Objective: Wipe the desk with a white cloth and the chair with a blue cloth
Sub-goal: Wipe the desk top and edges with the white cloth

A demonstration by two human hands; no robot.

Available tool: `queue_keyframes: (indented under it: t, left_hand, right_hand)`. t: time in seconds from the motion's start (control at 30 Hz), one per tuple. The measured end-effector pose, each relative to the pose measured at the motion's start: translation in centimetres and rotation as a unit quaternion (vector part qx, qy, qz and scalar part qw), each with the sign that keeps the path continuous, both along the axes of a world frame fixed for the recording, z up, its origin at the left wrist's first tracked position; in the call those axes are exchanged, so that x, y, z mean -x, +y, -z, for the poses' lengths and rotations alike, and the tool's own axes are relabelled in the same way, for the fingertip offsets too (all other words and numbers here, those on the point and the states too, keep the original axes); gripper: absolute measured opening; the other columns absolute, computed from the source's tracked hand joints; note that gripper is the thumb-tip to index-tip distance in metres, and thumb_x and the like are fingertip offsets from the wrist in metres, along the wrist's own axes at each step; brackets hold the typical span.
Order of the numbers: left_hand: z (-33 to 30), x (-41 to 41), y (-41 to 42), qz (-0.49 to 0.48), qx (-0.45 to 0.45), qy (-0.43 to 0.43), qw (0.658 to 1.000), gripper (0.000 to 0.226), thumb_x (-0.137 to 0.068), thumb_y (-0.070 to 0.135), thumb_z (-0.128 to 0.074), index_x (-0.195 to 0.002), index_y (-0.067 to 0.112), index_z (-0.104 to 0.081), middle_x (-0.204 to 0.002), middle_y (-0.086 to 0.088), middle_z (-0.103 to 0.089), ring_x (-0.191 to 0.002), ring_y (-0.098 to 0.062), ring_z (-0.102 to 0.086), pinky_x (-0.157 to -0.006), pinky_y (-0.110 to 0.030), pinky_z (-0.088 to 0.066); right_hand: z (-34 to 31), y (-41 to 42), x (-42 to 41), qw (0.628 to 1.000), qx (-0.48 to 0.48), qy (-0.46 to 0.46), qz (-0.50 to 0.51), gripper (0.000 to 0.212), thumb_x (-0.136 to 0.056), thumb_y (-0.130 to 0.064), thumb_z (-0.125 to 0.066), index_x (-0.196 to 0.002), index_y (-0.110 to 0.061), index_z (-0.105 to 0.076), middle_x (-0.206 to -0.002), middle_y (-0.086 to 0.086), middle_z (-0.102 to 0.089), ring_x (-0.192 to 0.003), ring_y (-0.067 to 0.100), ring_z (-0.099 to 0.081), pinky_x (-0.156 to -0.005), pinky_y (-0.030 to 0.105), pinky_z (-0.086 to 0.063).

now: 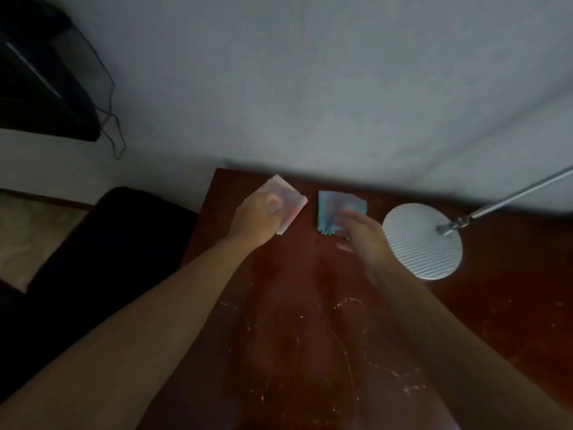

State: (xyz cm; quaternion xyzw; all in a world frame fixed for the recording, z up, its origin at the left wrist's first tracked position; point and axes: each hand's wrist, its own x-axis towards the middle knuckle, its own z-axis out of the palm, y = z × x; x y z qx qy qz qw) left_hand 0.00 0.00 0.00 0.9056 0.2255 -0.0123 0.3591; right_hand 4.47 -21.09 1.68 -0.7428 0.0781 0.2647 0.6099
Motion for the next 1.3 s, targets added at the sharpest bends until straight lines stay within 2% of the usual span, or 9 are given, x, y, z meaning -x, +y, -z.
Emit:
queue_keyframes:
  t: [0.17,0.33,0.5,0.67,0.8,0.93,1.13,1.2,1.3]
  left_hand:
    - [4.9,-2.5,0.8,0.065,-0.059,0.049,0.995,0.043,-0.091,0.042,-0.06,-0.122,0.012,-0.063,-0.123,-0.011,-0.063,-0.115,-0.031,-0.058,-0.089,-0.042,-0.05]
    - [10.0,-3.3,0.9,0.123,-0.174,0.097,0.972,0.07,-0.089,0.051,-0.063,-0.144,0.017,-0.035,-0.141,-0.01,-0.044,-0.131,-0.029,-0.042,-0.103,-0.044,-0.04]
    - [11.6,-3.0,1.2,0.116,-0.226,-0.009,0.967,0.03,-0.101,0.029,-0.049,-0.124,0.01,-0.051,-0.12,-0.009,-0.055,-0.108,-0.027,-0.058,-0.089,-0.038,-0.048]
    - [8.4,-3.2,1.5,0.037,-0.052,-0.092,0.994,0.02,-0.101,0.028,-0.05,-0.096,0.009,-0.055,-0.096,-0.007,-0.062,-0.085,-0.029,-0.063,-0.065,-0.033,-0.041]
    - [5.3,-1.3,-0.8,0.136,0.025,-0.099,0.985,0.029,-0.096,0.037,-0.048,-0.109,0.015,-0.063,-0.114,-0.001,-0.064,-0.1,-0.023,-0.063,-0.081,-0.039,-0.052]
    - [4.3,1.1,-0.7,0.007,0.093,-0.109,0.99,0.029,-0.097,0.032,-0.056,-0.12,0.016,-0.064,-0.129,0.001,-0.056,-0.117,-0.015,-0.055,-0.098,-0.035,-0.047]
    - [2.3,4.0,0.3,-0.141,0.373,0.08,0.914,0.015,-0.088,0.026,-0.071,-0.099,0.016,-0.067,-0.087,0.001,-0.068,-0.073,-0.008,-0.065,-0.059,-0.018,-0.054]
    - [1.5,5.3,0.1,-0.132,0.372,0.115,0.911,0.013,-0.085,0.024,-0.075,-0.092,0.014,-0.068,-0.072,0.002,-0.065,-0.055,-0.002,-0.062,-0.053,-0.015,-0.053]
    - [0.9,7.2,-0.8,-0.09,0.222,0.121,0.963,0.02,-0.083,0.036,-0.075,-0.095,0.023,-0.067,-0.082,0.007,-0.07,-0.07,-0.008,-0.07,-0.067,-0.031,-0.061]
  right_hand:
    - [3.7,1.7,-0.5,0.992,0.123,-0.013,0.016,0.028,-0.091,-0.021,-0.054,-0.114,-0.031,-0.065,-0.097,-0.011,-0.067,-0.073,0.005,-0.061,-0.071,0.033,-0.056]
    - [7.5,3.3,-0.5,0.963,0.255,-0.087,-0.033,0.039,-0.087,-0.018,-0.054,-0.125,-0.025,-0.06,-0.129,0.001,-0.058,-0.108,0.022,-0.061,-0.092,0.04,-0.052]
    - [9.3,5.5,-0.3,0.934,0.309,-0.18,-0.027,0.038,-0.087,-0.013,-0.054,-0.124,-0.017,-0.061,-0.131,0.003,-0.055,-0.121,0.021,-0.05,-0.098,0.032,-0.041]
    - [8.6,7.8,-0.2,0.993,0.102,0.008,0.052,0.039,-0.092,-0.033,-0.058,-0.129,-0.023,-0.058,-0.121,0.002,-0.065,-0.105,0.019,-0.064,-0.093,0.04,-0.052]
    - [7.2,9.6,-0.3,0.973,-0.14,0.144,0.114,0.041,-0.092,-0.035,-0.061,-0.123,-0.008,-0.062,-0.112,0.01,-0.07,-0.105,0.024,-0.066,-0.093,0.041,-0.053]
    - [5.8,9.3,0.5,0.959,-0.17,0.166,0.158,0.036,-0.092,-0.029,-0.058,-0.114,-0.001,-0.064,-0.108,0.022,-0.069,-0.094,0.031,-0.068,-0.082,0.045,-0.054]
    - [3.8,6.4,3.6,0.948,-0.251,0.177,0.086,0.031,-0.092,-0.027,-0.055,-0.112,-0.006,-0.065,-0.111,0.015,-0.071,-0.104,0.029,-0.068,-0.088,0.044,-0.055]
    - [3.8,5.2,5.1,0.946,-0.233,0.204,0.097,0.031,-0.091,-0.027,-0.056,-0.111,-0.005,-0.065,-0.107,0.015,-0.072,-0.102,0.029,-0.069,-0.087,0.043,-0.055]
    - [4.1,4.0,7.1,0.952,-0.188,0.207,0.123,0.032,-0.089,-0.023,-0.057,-0.112,-0.002,-0.063,-0.101,0.015,-0.073,-0.097,0.03,-0.069,-0.083,0.043,-0.057]
